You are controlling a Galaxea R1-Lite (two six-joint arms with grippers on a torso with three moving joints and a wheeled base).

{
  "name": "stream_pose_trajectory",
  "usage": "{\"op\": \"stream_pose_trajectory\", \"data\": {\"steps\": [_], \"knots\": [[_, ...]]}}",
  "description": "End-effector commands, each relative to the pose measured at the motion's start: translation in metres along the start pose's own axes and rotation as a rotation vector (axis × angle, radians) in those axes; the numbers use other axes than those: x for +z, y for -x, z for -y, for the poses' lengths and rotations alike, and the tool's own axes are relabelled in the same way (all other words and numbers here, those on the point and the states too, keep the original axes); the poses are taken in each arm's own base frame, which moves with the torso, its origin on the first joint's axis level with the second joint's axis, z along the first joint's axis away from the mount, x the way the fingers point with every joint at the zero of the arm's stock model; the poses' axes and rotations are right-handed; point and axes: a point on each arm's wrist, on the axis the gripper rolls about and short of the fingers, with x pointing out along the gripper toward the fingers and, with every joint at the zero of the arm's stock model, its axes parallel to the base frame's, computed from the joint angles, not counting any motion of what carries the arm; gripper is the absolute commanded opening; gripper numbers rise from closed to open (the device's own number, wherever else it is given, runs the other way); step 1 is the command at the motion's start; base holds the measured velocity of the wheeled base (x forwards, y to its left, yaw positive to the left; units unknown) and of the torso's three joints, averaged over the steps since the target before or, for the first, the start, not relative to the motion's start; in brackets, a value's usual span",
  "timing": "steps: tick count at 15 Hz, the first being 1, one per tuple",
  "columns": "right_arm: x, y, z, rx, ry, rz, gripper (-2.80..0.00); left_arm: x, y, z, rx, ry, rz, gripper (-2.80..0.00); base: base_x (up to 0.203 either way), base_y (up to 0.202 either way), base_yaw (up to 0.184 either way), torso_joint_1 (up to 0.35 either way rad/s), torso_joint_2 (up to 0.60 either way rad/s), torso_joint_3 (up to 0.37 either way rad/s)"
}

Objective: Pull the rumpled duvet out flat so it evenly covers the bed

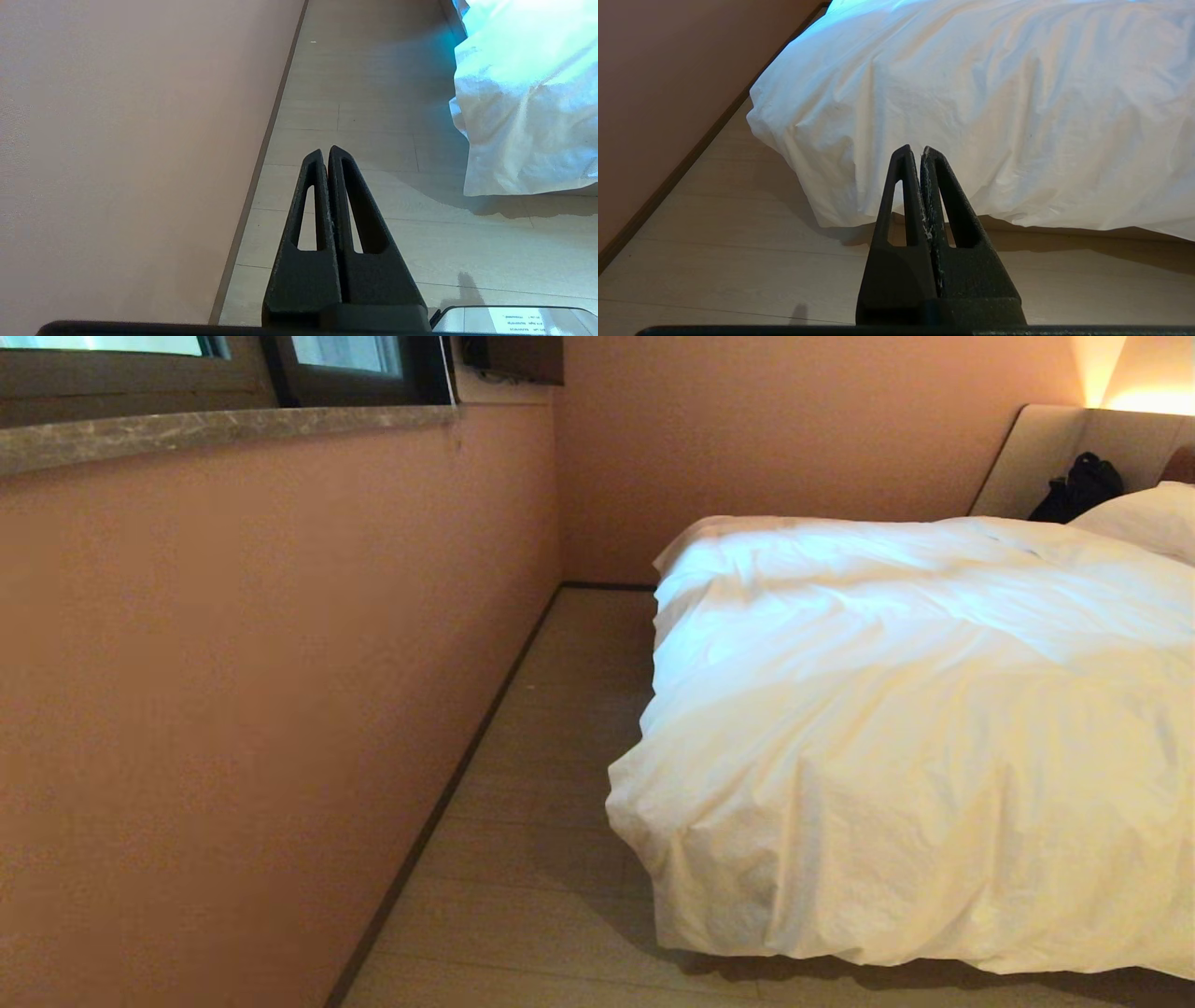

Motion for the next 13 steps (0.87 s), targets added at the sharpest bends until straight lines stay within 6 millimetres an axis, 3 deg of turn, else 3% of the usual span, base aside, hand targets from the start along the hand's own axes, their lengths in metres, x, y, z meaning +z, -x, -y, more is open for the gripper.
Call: {"op": "stream_pose_trajectory", "data": {"steps": [1, 13], "knots": [[0.0, -0.0001, 0.0, 0.0, -0.001, -0.002, -2.8, 0.0, 0.0, 0.0, 0.0, -0.002, 0.0, -2.8, 0.0, 0.0, 0.0, 0.0, 0.0, 0.0], [0.0002, 0.0, 0.0, 0.001, 0.0, -0.002, -2.8, -0.0004, -0.0001, 0.0, 0.0, 0.0, -0.002, -2.8, 0.0, 0.0, 0.0, 0.0, 0.0, 0.0]]}}
